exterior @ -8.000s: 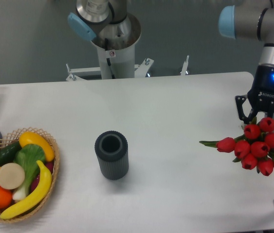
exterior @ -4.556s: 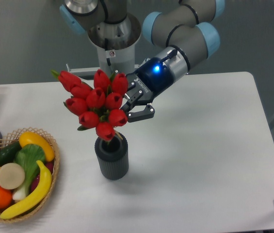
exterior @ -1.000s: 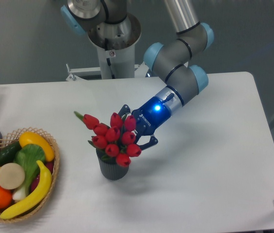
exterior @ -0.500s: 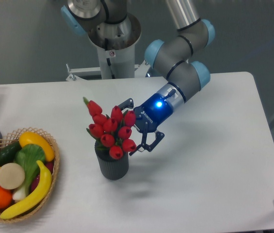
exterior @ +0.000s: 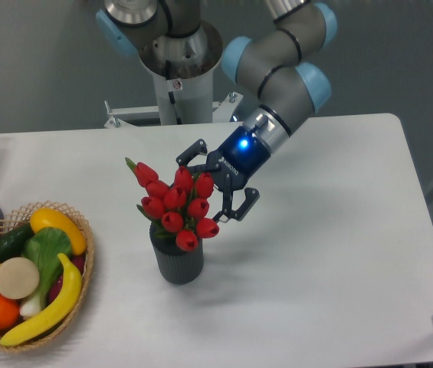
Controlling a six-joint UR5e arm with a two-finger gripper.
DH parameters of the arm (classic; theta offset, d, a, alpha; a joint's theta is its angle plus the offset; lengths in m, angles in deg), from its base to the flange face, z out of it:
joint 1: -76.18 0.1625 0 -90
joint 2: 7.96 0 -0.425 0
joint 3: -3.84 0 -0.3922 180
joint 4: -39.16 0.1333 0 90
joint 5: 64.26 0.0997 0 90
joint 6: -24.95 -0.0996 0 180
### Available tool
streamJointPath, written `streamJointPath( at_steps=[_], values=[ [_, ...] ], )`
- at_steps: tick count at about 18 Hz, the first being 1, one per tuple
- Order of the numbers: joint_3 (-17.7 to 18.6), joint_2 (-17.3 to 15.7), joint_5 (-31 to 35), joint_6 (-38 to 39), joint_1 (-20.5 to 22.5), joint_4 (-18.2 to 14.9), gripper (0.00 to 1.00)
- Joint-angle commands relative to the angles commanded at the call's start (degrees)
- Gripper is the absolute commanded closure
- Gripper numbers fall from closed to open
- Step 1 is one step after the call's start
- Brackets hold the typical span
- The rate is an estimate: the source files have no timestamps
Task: Insert the flowers into the vase
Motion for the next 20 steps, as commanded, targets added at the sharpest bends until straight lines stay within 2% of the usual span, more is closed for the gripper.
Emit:
streamJointPath(
  at_steps=[3,5,7,11,13,17,18,20],
  values=[
    [-0.26,-3.60,6.68,0.00,2.37,-0.09,0.00],
    [-0.70,-6.15,13.35,0.00,6.22,-0.18,0.00],
    [-1.84,-6.86,16.19,0.00,9.83,-0.09,0.00],
    [-8.68,-5.47,18.03,0.53,16.34,-0.61,0.00],
    [-14.04,-2.66,24.34,0.09,18.01,-0.62,0.00],
    [-19.59,-1.42,31.12,-2.88,19.33,-1.49,0.00],
    [-20.21,-1.15,32.61,-4.73,19.95,-2.54,0.00],
    [-20.39,-1.24,37.35,-9.81,20.74,-6.66,0.00]
  ],
)
